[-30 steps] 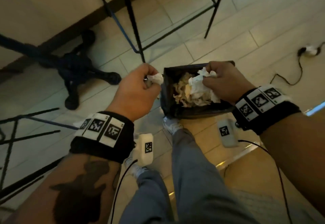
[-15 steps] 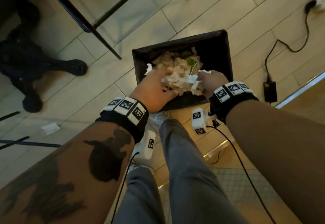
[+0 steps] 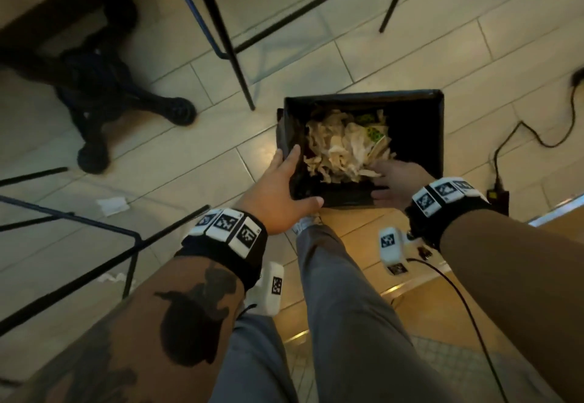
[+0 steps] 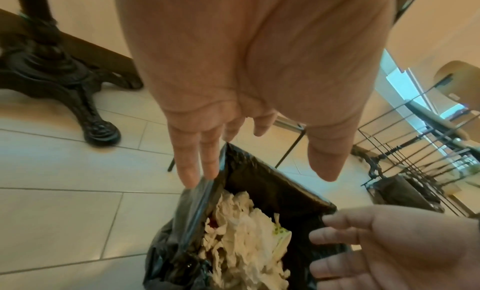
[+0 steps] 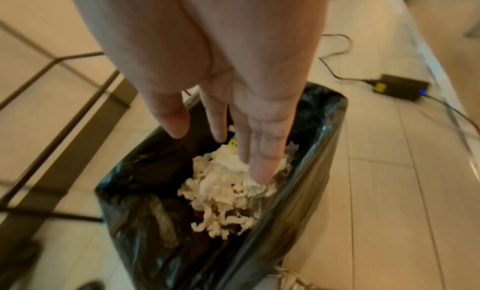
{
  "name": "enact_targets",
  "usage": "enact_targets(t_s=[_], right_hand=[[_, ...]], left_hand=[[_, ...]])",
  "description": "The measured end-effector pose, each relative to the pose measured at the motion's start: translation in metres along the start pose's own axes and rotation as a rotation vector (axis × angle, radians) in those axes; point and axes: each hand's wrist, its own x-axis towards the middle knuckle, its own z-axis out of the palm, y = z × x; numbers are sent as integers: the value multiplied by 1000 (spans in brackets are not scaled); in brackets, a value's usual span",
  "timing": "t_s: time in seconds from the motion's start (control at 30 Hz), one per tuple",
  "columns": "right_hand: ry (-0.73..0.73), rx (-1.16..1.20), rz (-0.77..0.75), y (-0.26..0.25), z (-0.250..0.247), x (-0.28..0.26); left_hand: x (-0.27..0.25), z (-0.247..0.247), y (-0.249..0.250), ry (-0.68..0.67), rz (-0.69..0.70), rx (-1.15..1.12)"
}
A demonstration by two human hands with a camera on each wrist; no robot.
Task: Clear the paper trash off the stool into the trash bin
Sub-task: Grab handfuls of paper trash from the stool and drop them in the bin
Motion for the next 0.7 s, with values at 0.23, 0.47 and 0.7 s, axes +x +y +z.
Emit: enact_targets(t_s=[0.23,0.47,0.7], right_hand=[[-49,-738,-308,-27,40,-83],[-222,-1291,-841,-59,157,-234],[-425,-1265,-1256,-23,263,-421]], left_hand=[[-136,-35,-39,245,-48,-202],[-290,-48,-77,579,-145,-492],[-444,-39,-89,842,-45,-508]])
